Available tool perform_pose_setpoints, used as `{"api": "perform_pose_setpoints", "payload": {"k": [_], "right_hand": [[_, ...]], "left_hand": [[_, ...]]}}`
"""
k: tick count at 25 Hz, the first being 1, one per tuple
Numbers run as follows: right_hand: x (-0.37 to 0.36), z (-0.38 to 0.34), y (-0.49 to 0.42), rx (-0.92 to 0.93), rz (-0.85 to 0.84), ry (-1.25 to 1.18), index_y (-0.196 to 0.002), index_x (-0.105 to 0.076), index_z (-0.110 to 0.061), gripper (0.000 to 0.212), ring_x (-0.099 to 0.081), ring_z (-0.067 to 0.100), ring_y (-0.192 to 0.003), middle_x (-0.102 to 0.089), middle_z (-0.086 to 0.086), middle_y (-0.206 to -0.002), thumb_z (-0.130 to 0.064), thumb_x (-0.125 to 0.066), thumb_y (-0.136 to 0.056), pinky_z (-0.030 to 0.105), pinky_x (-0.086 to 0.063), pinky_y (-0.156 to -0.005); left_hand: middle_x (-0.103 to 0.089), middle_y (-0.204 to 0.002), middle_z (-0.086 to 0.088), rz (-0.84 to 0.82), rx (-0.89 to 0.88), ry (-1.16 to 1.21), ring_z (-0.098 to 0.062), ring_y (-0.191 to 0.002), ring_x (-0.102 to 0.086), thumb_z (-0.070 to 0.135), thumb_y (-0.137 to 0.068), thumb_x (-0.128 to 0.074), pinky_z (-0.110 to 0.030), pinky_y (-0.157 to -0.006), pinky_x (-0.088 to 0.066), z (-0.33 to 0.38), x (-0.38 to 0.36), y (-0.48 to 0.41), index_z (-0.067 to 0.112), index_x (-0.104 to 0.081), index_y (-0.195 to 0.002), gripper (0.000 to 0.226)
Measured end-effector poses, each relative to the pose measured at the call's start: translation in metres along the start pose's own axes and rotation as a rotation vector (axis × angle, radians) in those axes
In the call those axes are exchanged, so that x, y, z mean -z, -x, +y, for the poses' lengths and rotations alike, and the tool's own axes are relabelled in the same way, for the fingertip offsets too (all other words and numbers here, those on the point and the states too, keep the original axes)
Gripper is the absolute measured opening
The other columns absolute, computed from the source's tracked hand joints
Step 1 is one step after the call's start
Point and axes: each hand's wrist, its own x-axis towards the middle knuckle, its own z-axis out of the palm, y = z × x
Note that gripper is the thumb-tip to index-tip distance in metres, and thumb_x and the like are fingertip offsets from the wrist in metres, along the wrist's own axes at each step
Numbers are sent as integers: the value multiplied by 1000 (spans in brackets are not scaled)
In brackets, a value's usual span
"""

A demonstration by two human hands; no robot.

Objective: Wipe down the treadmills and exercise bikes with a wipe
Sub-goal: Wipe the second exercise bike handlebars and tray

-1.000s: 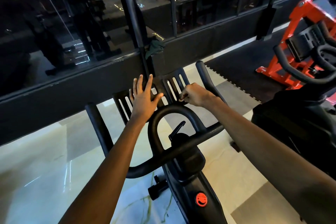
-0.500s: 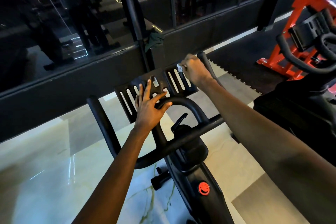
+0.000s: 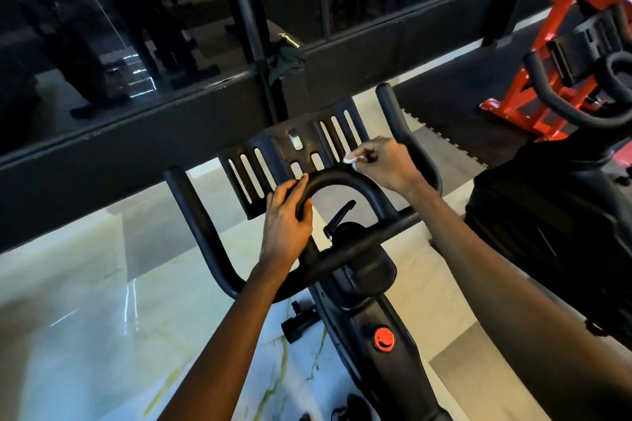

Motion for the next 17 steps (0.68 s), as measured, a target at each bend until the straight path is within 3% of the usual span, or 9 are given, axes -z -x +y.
{"api": "perform_pose_setpoints", "payload": {"k": [2,3,6,7,10,12,15,17], "right_hand": [[-4,-9,14,70,-1,52,-110,-74,-21,20,-57,-3,-92,-62,-13,-107,-14,-69,-92,-5,-37,-77],[-6,-10,17,91,14,73,-112,-73,-19,22,-57,-1,-93,-63,-10,-109,-12,-68,-92,-5,-37,-78],[-9,-10,32,89,79,88,-114,-73,-14,24,-63,8,-95,-70,2,-111,-8,-67,-91,20,-51,-91],[-11,-10,41,78,114,109,-113,-74,-13,24,-64,12,-96,-70,4,-111,-6,-67,-91,23,-51,-92],[-22,-10,73,47,196,153,-110,-76,-13,26,-65,17,-101,-70,5,-111,0,-66,-89,15,-43,-91],[-30,-12,95,9,245,189,-108,-77,-13,28,-64,17,-102,-69,4,-110,3,-65,-88,18,-44,-94],[-38,-15,120,-127,276,211,-108,-77,-14,32,-64,17,-104,-68,3,-113,4,-61,-88,18,-44,-92],[-43,-21,135,-207,308,212,-108,-77,-19,35,-65,14,-106,-70,0,-115,3,-59,-88,17,-44,-92]], "left_hand": [[-44,-141,-2,-42,-16,13,-19,-128,-40,21,-102,-54,-31,-110,-35,0,1,2,27,-39,-153,54],[-43,-142,-3,-57,-28,12,-20,-127,-40,22,-103,-53,-33,-110,-36,-1,2,4,27,-36,-155,54],[-38,-151,-6,-96,-38,-14,-28,-133,-38,28,-105,-46,-47,-115,-36,-4,4,7,27,-28,-158,56],[-32,-157,-7,-126,-39,-29,-30,-138,-34,31,-106,-44,-50,-117,-32,-4,4,11,26,-23,-159,57],[-6,-168,-5,-249,-71,-54,-32,-151,-17,43,-105,-37,-57,-119,-24,-6,7,27,26,-7,-161,67],[9,-168,-4,-312,-84,-77,-32,-153,-8,50,-103,-37,-57,-119,-19,-9,11,37,26,0,-161,73],[12,-168,-7,-296,-278,-263,-27,-154,10,58,-102,-31,-50,-121,0,-16,15,45,25,-18,-159,68],[-6,-168,-7,-337,-489,-301,-24,-155,8,60,-101,-24,-43,-120,11,-19,15,46,23,-44,-150,64]]}}
